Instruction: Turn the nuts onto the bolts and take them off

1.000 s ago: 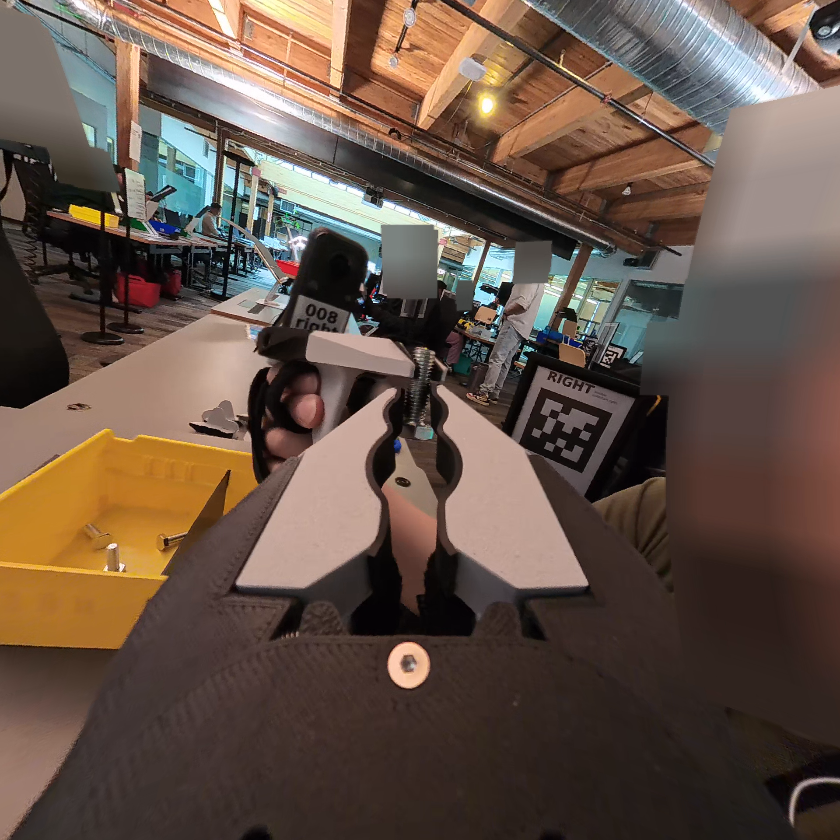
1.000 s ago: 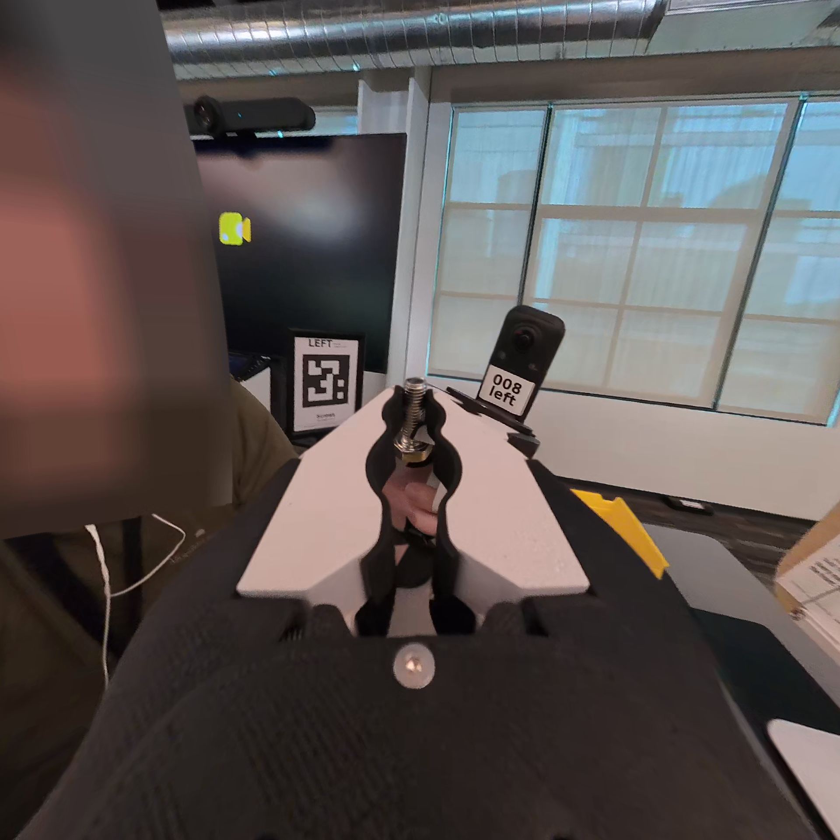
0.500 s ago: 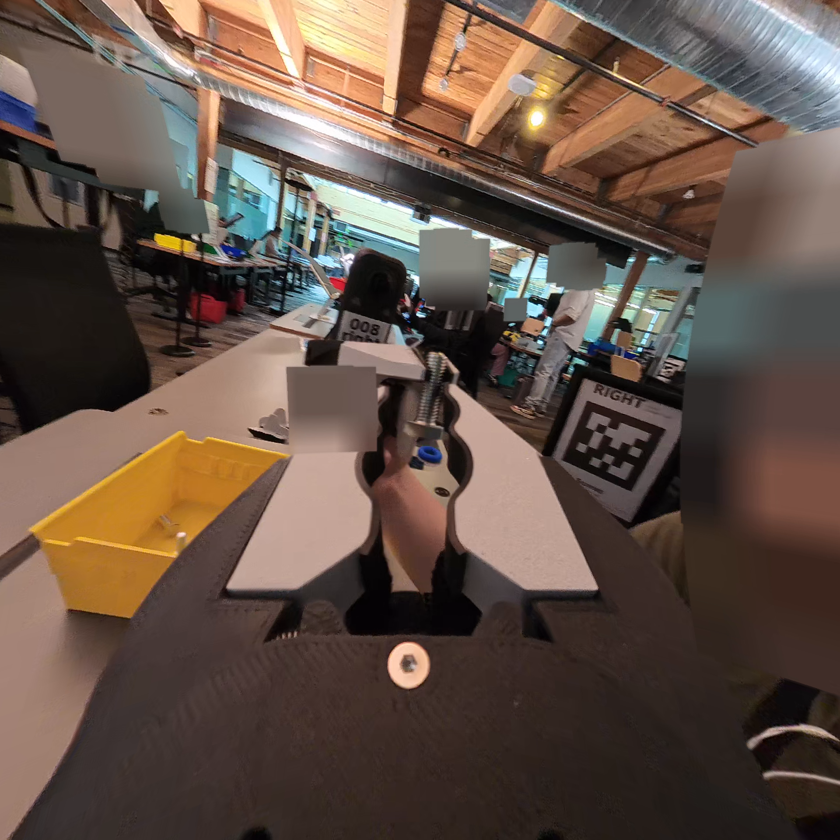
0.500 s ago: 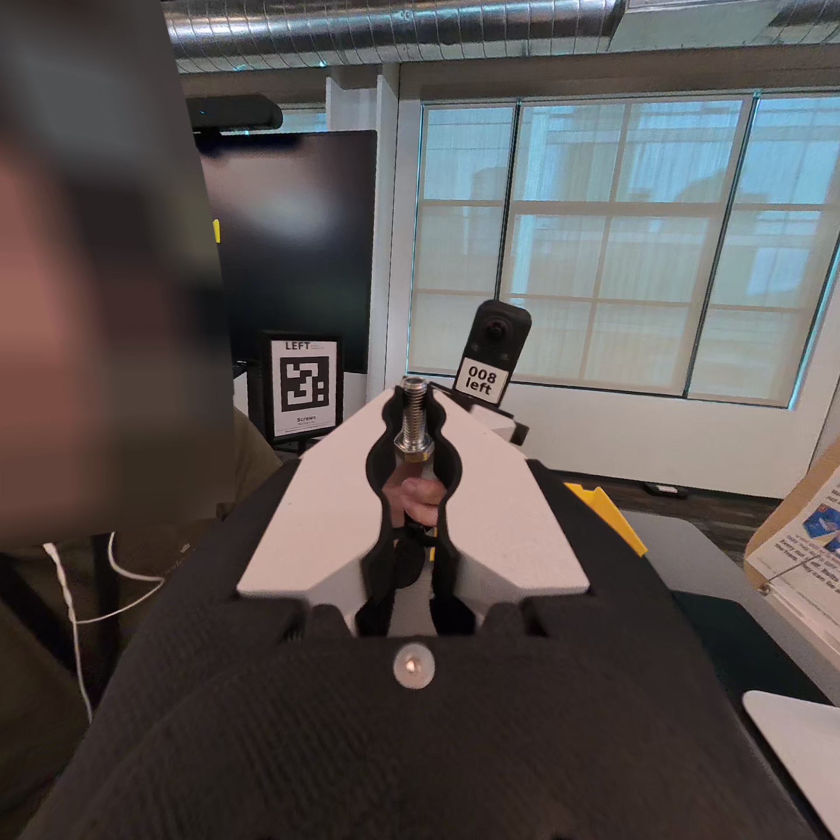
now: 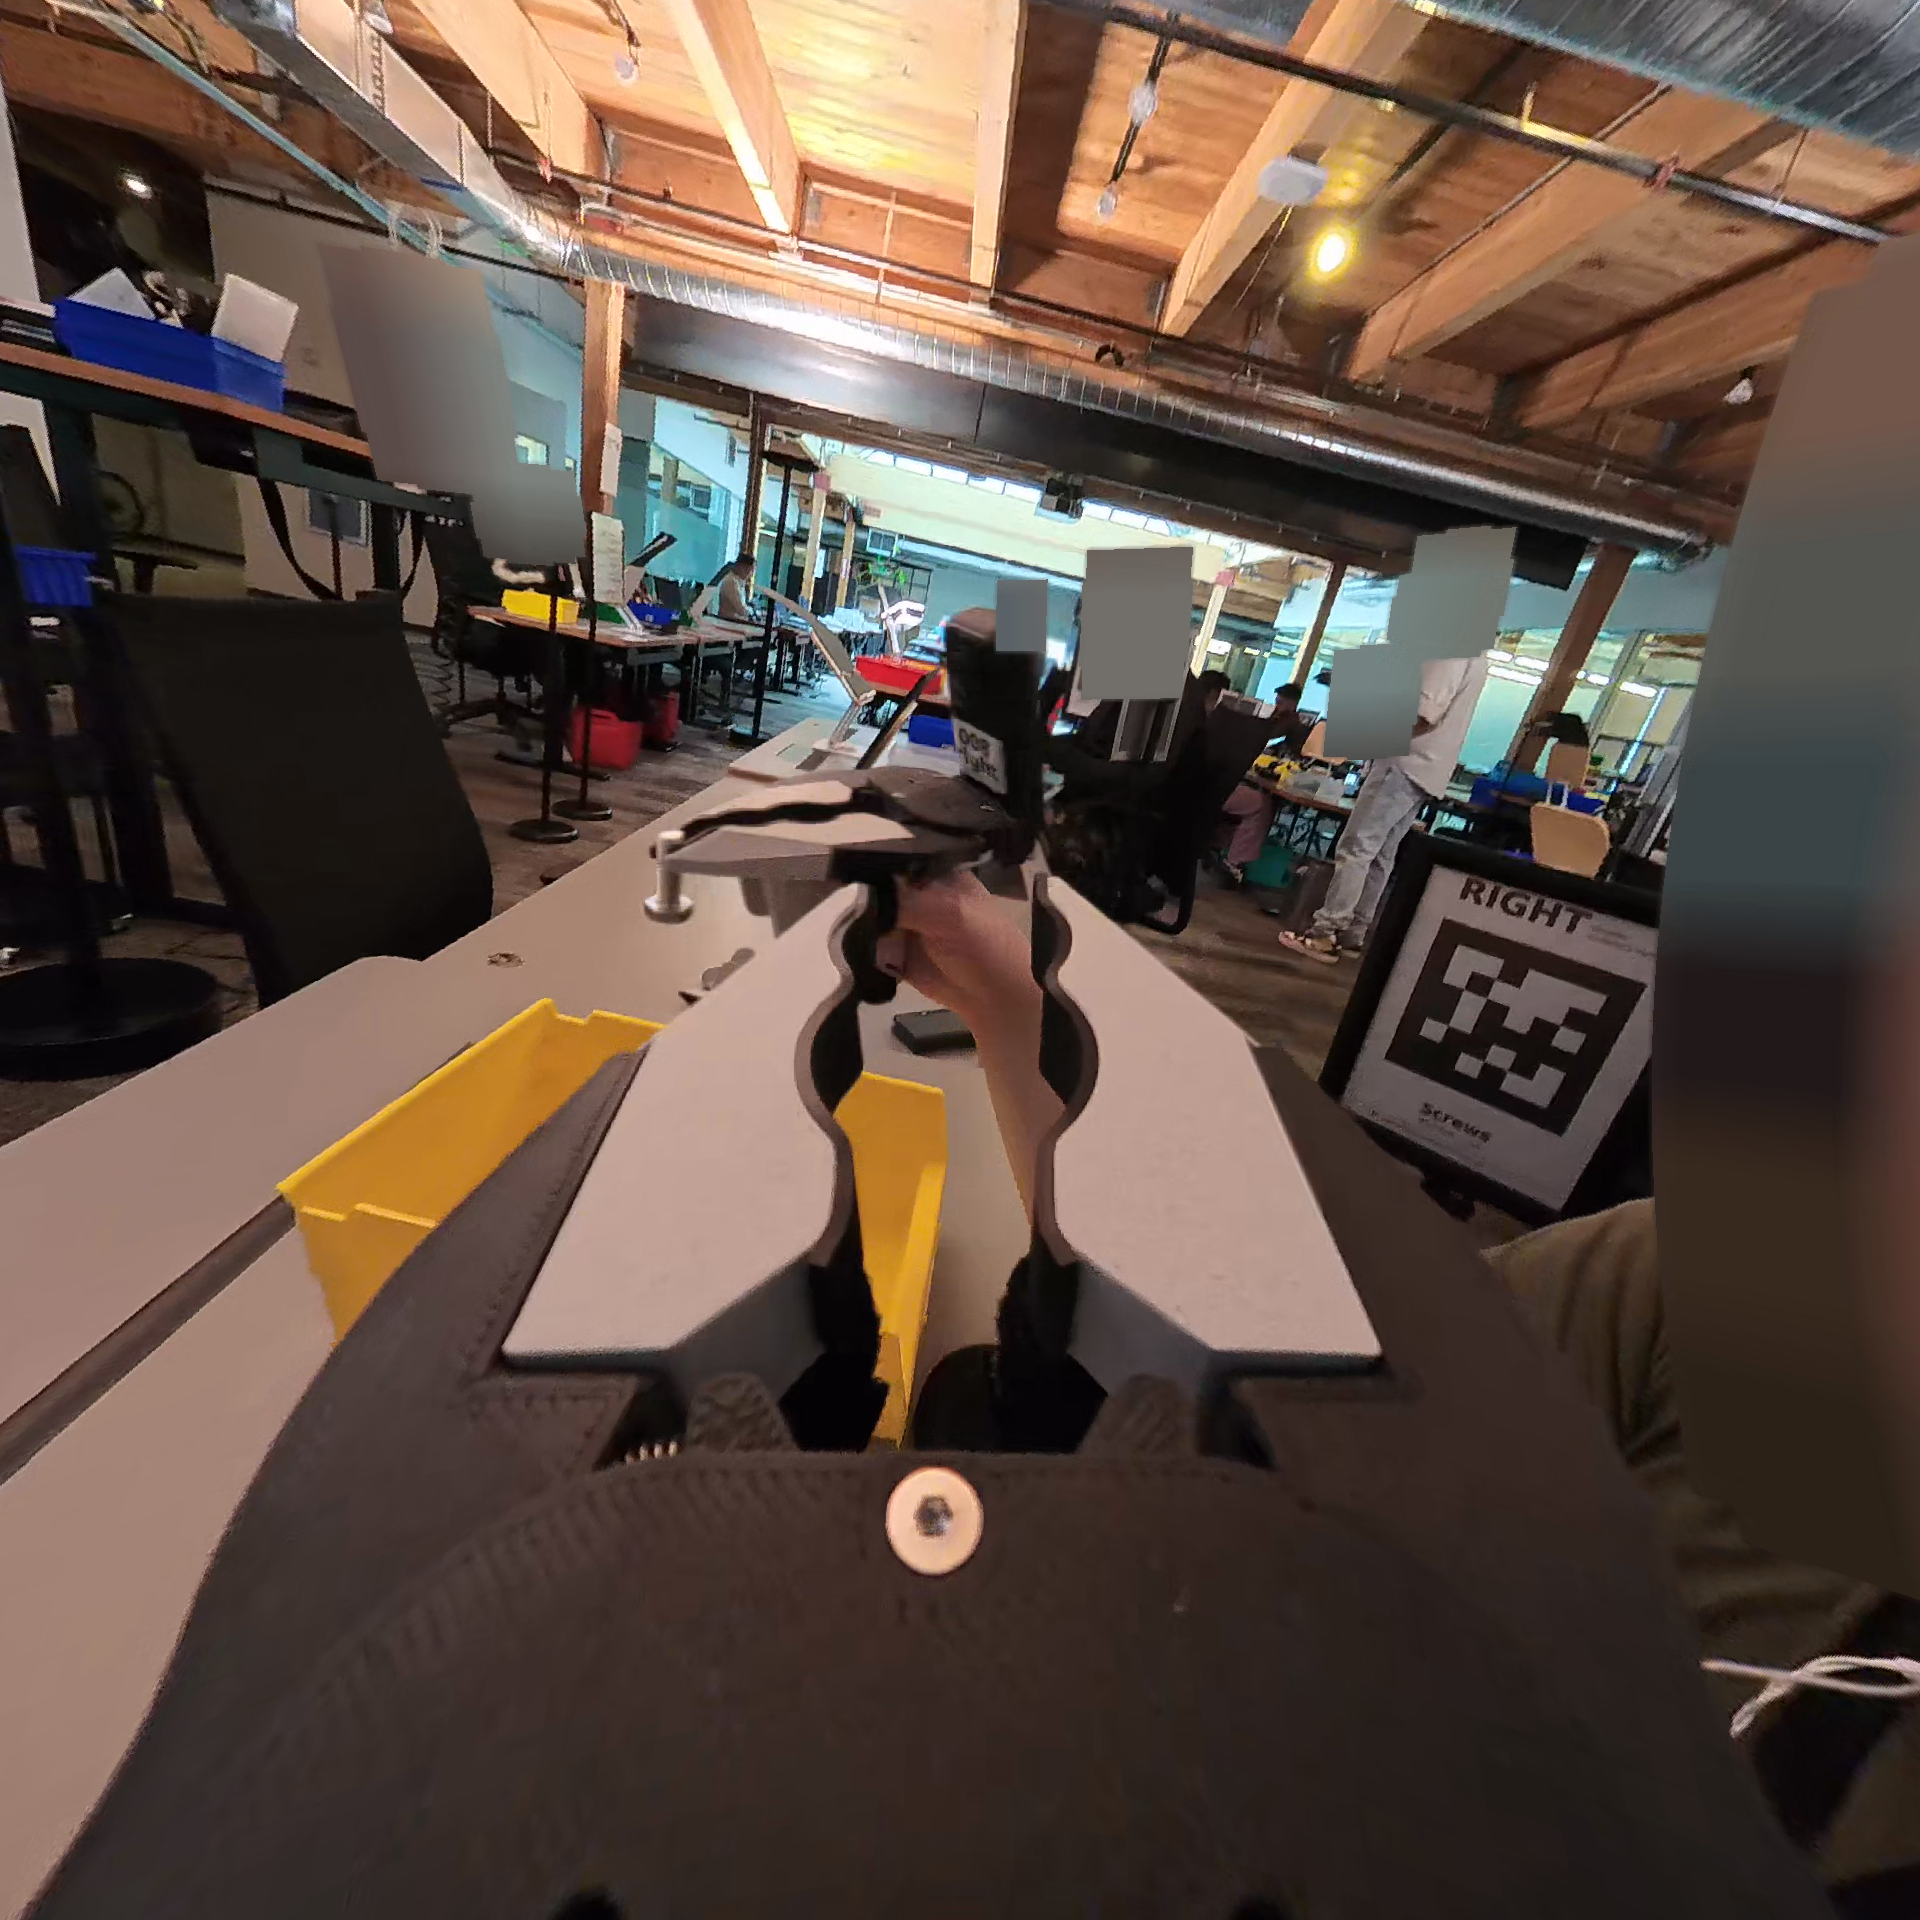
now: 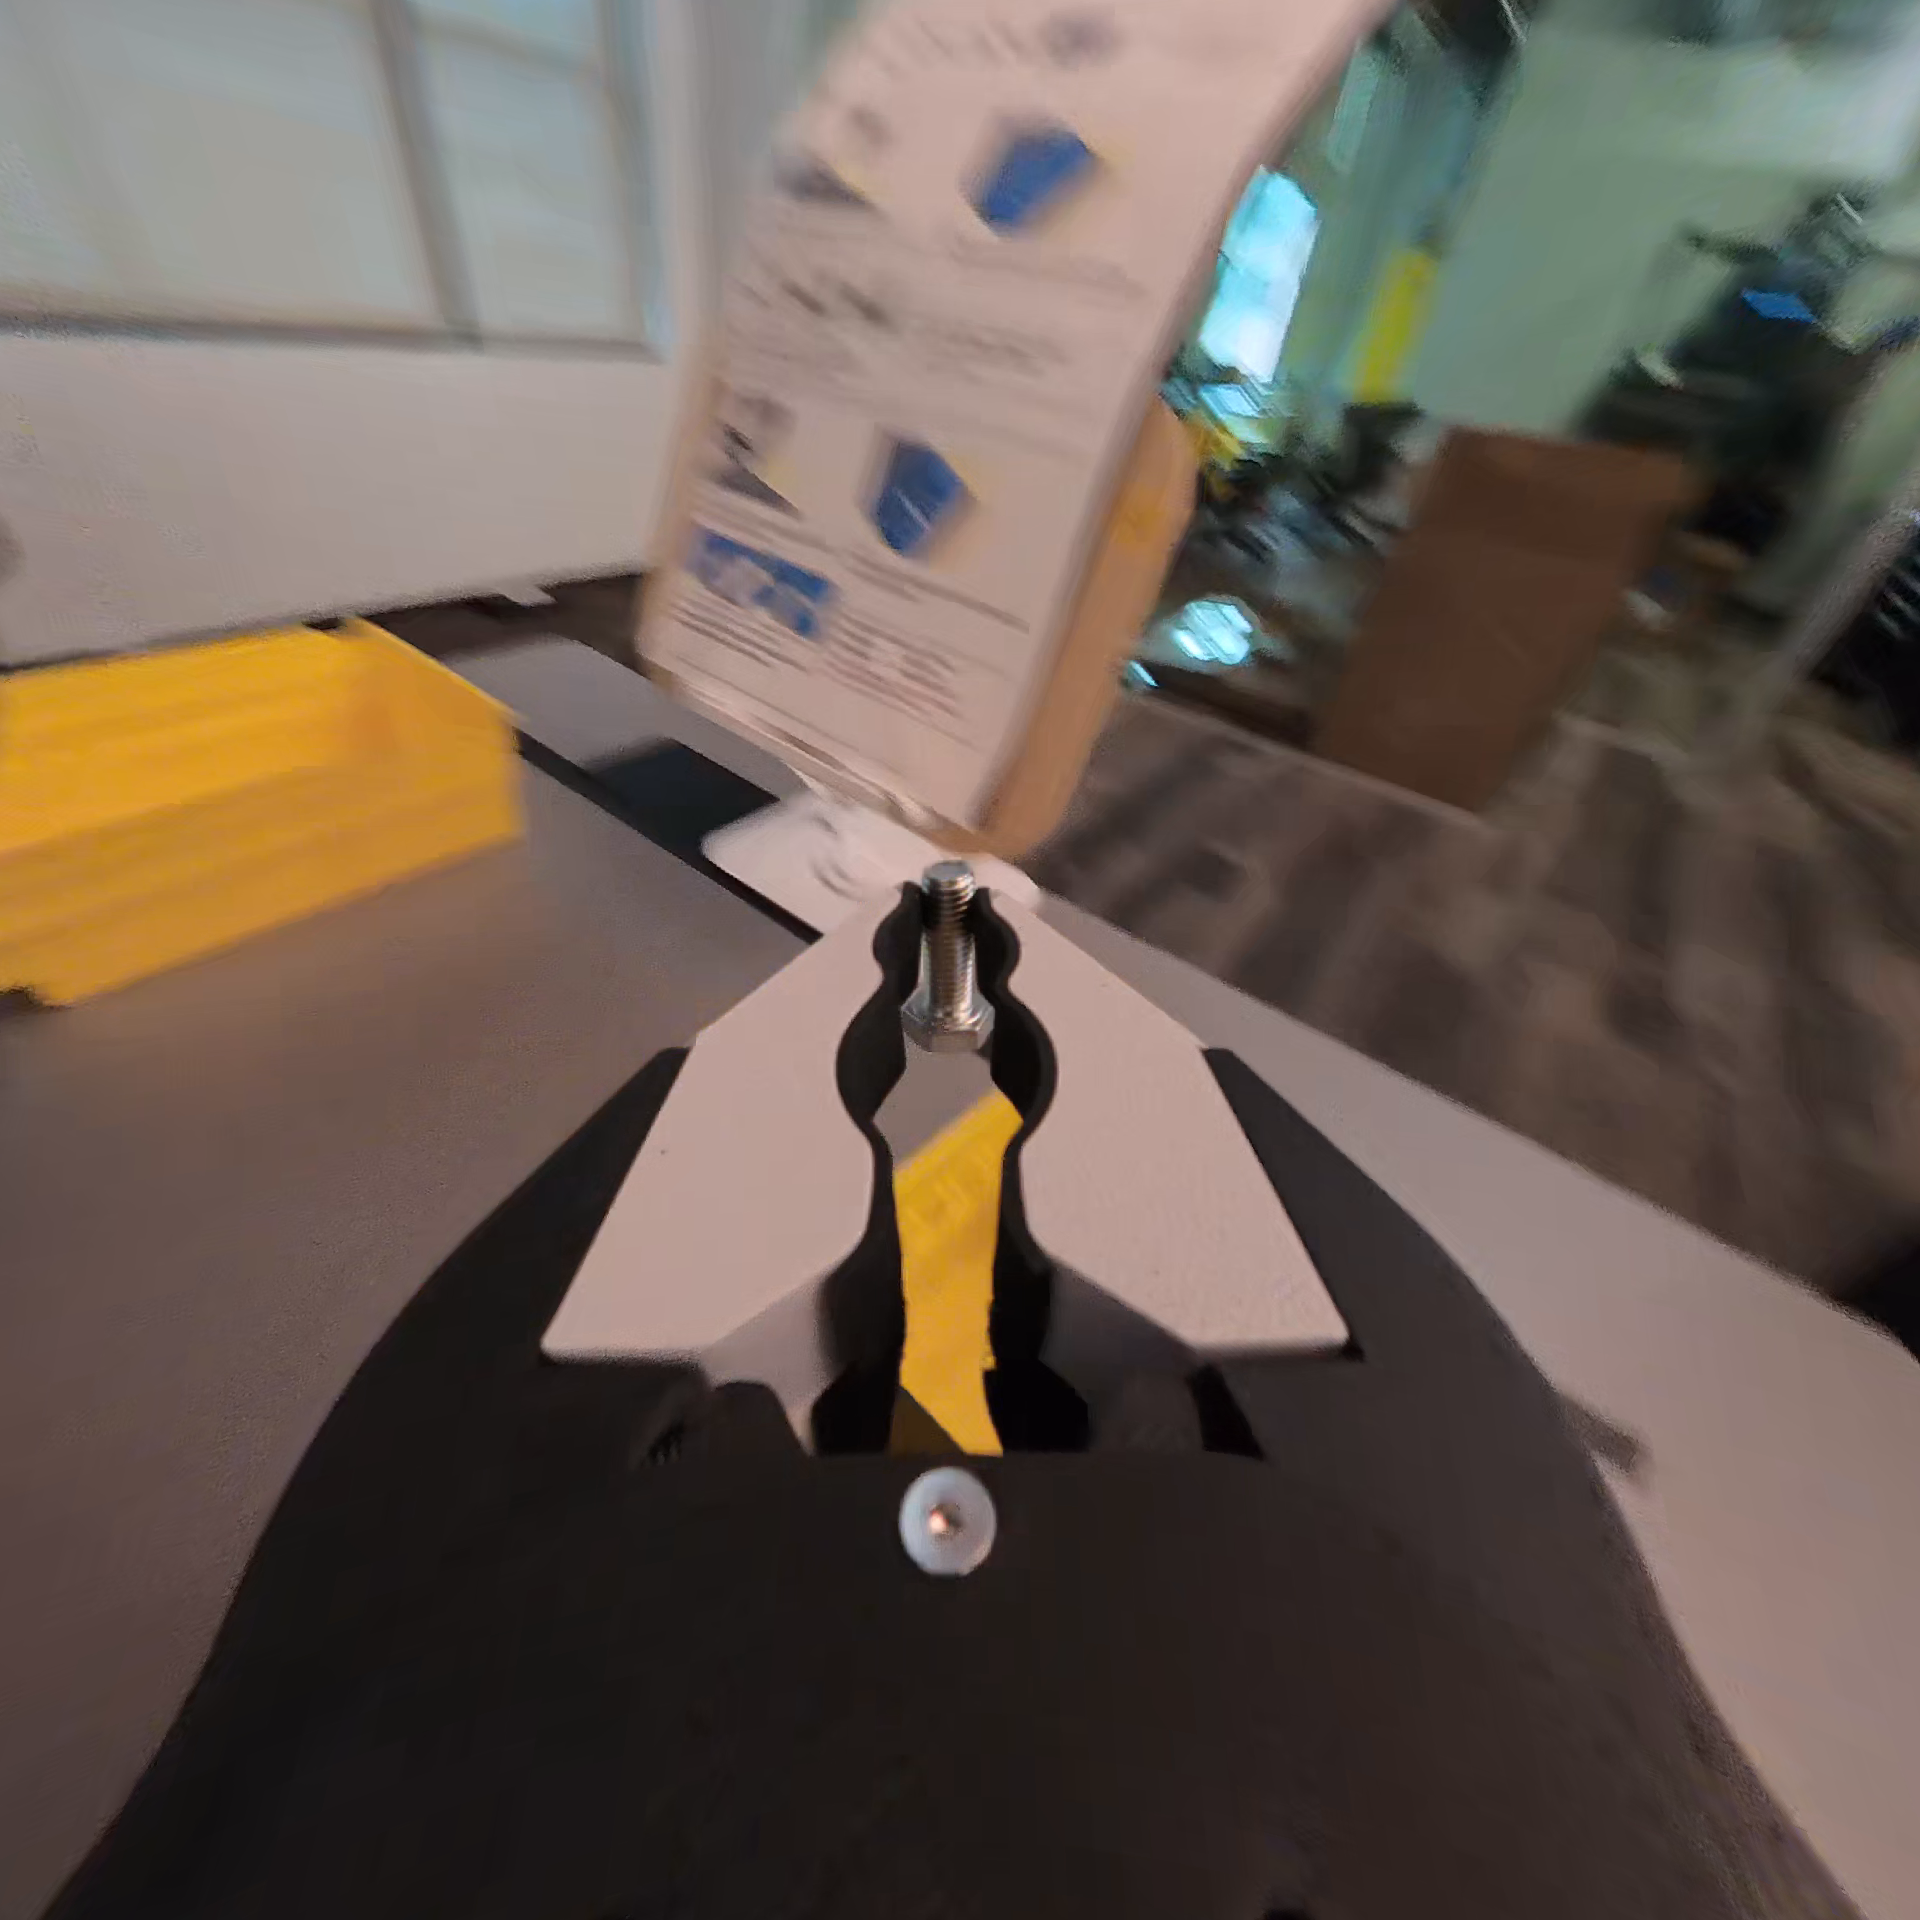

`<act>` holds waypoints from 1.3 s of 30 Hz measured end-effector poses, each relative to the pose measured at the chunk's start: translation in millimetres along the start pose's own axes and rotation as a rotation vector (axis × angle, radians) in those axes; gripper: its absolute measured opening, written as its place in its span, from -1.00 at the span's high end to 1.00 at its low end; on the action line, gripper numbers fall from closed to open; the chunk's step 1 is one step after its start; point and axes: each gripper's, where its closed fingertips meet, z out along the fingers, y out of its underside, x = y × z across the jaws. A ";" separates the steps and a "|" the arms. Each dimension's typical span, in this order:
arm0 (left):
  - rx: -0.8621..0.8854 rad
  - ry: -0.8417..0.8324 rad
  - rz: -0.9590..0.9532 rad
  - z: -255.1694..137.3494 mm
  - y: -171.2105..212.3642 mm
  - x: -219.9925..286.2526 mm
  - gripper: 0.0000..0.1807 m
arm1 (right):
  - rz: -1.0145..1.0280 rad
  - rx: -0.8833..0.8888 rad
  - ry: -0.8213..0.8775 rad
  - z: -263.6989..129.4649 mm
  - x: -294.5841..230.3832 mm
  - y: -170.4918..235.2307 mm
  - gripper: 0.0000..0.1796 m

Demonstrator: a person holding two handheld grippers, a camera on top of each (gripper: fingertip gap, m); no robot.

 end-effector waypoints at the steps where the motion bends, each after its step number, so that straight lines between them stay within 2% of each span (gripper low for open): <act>1: -0.012 -0.004 0.008 1.0 1.7 1.1 0.69 | 0.015 -0.067 0.063 0.4 16.0 15.7 0.91; 3: -0.038 -0.012 0.029 2.7 5.2 3.4 0.68 | 0.028 -0.187 0.144 1.5 37.6 44.3 0.91; 7: -0.077 -0.038 0.075 5.4 10.2 6.8 0.66 | 0.026 -0.368 0.201 7.7 57.1 88.5 0.91; 14: -0.142 -0.064 0.108 10.5 21.0 6.6 0.62 | 0.012 -0.544 0.178 20.7 59.2 131.6 0.91; 23: -0.178 -0.084 0.119 9.5 25.2 5.2 0.62 | 0.032 -0.627 0.163 23.9 62.2 156.6 0.91; 39: -0.223 -0.080 0.126 11.1 32.4 6.6 0.62 | 0.012 -0.646 0.163 22.4 62.0 157.5 0.91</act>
